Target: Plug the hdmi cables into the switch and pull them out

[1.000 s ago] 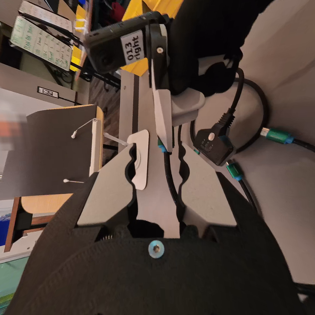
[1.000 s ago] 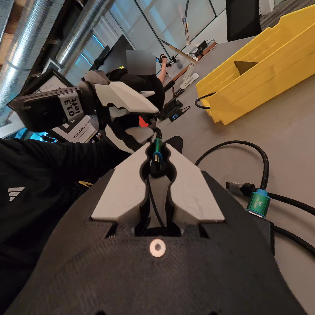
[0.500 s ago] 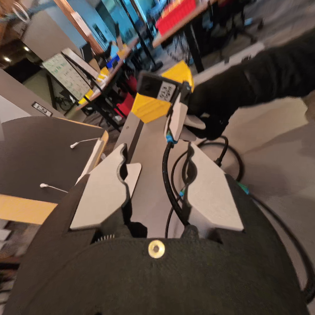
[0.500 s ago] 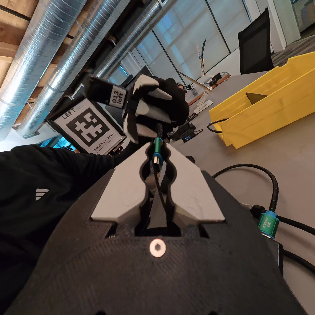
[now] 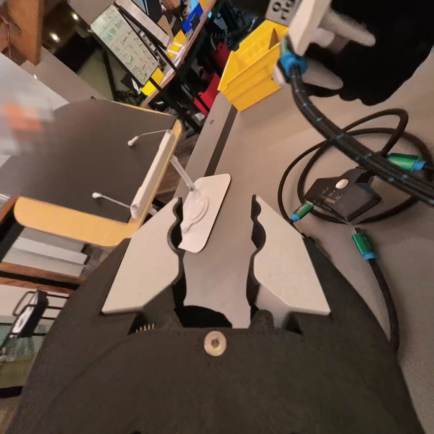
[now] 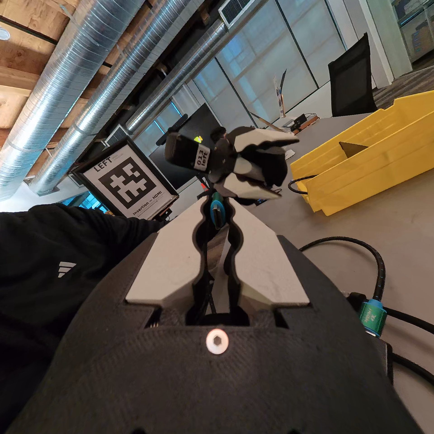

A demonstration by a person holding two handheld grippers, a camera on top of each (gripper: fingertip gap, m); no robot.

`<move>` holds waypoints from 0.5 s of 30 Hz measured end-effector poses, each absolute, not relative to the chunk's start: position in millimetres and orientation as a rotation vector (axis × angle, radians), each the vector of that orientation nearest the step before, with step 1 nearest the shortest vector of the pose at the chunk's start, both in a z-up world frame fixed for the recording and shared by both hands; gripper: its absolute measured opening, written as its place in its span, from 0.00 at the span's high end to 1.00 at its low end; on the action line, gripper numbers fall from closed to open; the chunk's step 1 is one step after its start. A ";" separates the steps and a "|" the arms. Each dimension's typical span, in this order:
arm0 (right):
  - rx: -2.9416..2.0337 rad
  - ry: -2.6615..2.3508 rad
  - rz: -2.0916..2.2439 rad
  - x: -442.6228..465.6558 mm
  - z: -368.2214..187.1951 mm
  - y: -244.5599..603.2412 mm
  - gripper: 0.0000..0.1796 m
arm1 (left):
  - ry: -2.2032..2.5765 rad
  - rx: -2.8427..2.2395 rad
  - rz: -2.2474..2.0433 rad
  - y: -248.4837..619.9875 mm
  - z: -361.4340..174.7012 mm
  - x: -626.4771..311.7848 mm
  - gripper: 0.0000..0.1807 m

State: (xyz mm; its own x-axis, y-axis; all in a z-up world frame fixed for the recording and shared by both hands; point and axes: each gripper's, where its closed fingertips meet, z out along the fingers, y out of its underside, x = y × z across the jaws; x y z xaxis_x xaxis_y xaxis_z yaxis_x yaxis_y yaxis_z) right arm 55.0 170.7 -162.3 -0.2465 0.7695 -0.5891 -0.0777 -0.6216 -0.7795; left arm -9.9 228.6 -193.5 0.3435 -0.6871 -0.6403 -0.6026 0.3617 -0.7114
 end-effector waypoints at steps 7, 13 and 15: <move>-1.447 -0.868 1.950 44.5 -168.7 165.5 0.95 | 1.351 -1.172 -0.089 207.0 -197.8 42.4 0.59; -1.422 -0.879 1.991 45.0 -164.1 160.8 0.94 | 1.292 -1.117 -0.199 187.9 -174.5 59.2 0.68; -1.420 -0.883 2.002 45.1 -162.7 159.2 0.94 | 1.279 -1.095 -0.236 180.9 -168.5 63.7 0.71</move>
State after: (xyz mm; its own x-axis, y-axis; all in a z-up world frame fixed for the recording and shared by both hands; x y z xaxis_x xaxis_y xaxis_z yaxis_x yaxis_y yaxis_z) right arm 45.1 159.2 -162.7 -0.3097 0.7330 -0.6057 -0.0467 -0.6479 -0.7603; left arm 63.7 180.9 -168.5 0.3394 -0.6849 -0.6447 -0.4093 0.5096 -0.7568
